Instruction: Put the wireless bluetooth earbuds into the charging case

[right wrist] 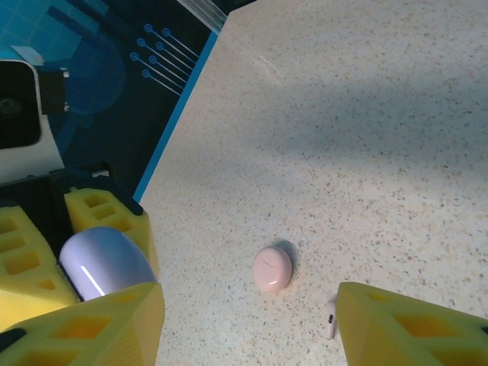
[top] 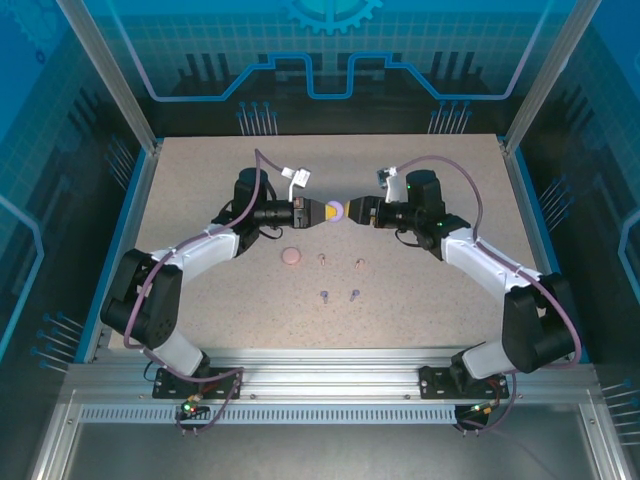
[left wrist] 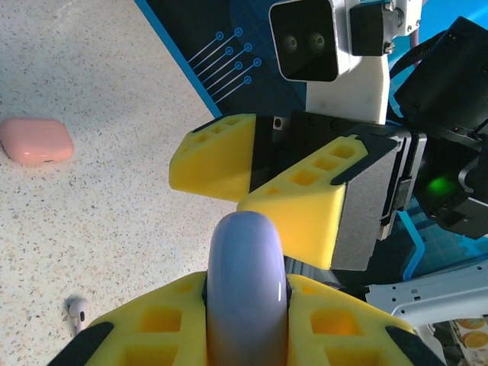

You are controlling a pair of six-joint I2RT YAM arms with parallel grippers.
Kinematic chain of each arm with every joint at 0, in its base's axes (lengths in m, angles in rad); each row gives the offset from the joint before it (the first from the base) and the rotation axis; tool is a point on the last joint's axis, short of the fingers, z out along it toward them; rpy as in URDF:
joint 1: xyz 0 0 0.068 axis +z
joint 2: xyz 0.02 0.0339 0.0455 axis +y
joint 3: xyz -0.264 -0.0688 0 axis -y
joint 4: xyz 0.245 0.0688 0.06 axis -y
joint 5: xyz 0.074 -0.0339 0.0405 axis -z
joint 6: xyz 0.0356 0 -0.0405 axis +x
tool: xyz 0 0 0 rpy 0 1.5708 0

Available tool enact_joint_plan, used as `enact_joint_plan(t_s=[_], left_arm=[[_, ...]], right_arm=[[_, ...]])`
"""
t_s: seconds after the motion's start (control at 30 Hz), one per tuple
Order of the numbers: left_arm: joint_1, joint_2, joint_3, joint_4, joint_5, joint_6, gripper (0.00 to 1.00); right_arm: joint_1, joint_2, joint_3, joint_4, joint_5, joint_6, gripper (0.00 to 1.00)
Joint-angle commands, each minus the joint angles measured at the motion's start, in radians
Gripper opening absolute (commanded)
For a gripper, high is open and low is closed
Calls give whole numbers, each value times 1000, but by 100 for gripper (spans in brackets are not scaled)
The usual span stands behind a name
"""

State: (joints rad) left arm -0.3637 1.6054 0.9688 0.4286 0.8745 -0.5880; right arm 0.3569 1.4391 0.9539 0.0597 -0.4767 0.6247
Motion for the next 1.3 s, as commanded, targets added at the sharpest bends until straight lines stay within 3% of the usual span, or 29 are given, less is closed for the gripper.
enact_joint_plan(t_s=[0.0, 0.13, 0.33, 0.67, 0.87, 1.27], left_arm=[[-6, 3, 28, -18, 37, 52, 0], [-6, 9, 34, -25, 35, 71, 0], [-7, 16, 34, -5, 28, 70, 0], [-9, 19, 24, 28, 23, 64, 0], [-9, 19, 21, 37, 25, 61, 0], [-9, 9, -3, 52, -19, 64, 0]], right_arm=[[-11, -43, 27, -75, 67, 121, 70], [24, -57, 54, -131, 192, 343, 79], [100, -38, 80, -162, 328, 638, 82], [221, 31, 163, -173, 450, 781, 79], [253, 85, 218, -170, 452, 814, 69], [280, 84, 215, -195, 521, 866, 32]])
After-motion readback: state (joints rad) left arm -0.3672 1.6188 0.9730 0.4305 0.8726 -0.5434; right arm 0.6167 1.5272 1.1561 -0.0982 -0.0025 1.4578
